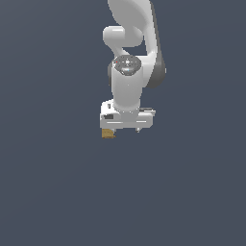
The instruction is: Pick up the object and move it to a goal position.
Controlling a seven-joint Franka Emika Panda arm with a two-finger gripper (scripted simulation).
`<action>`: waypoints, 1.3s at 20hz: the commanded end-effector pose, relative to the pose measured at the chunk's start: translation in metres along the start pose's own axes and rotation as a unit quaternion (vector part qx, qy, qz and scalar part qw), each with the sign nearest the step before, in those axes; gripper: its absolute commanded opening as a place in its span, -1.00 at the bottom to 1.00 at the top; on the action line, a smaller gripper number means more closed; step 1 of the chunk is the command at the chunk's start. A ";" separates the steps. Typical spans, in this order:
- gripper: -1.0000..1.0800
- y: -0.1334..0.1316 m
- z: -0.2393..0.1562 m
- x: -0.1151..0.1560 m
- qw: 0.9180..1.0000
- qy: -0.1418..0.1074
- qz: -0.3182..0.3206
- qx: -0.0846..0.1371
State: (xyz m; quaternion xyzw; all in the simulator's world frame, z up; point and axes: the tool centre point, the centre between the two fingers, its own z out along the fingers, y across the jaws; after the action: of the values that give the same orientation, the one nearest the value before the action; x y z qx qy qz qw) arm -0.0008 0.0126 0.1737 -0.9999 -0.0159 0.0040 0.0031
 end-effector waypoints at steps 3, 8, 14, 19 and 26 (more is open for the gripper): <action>0.92 0.002 -0.001 0.000 1.000 0.001 0.001 -0.001; 0.92 0.019 -0.011 0.002 1.000 0.008 0.009 -0.008; 0.92 0.024 -0.015 0.002 1.000 0.010 0.008 -0.010; 0.92 0.025 -0.011 0.001 1.000 0.009 0.024 -0.009; 0.92 0.028 0.000 -0.005 0.997 0.008 0.079 -0.005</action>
State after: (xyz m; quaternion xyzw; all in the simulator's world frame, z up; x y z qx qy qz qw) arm -0.0034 -0.0148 0.1762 -0.9988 0.0491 -0.0047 -0.0027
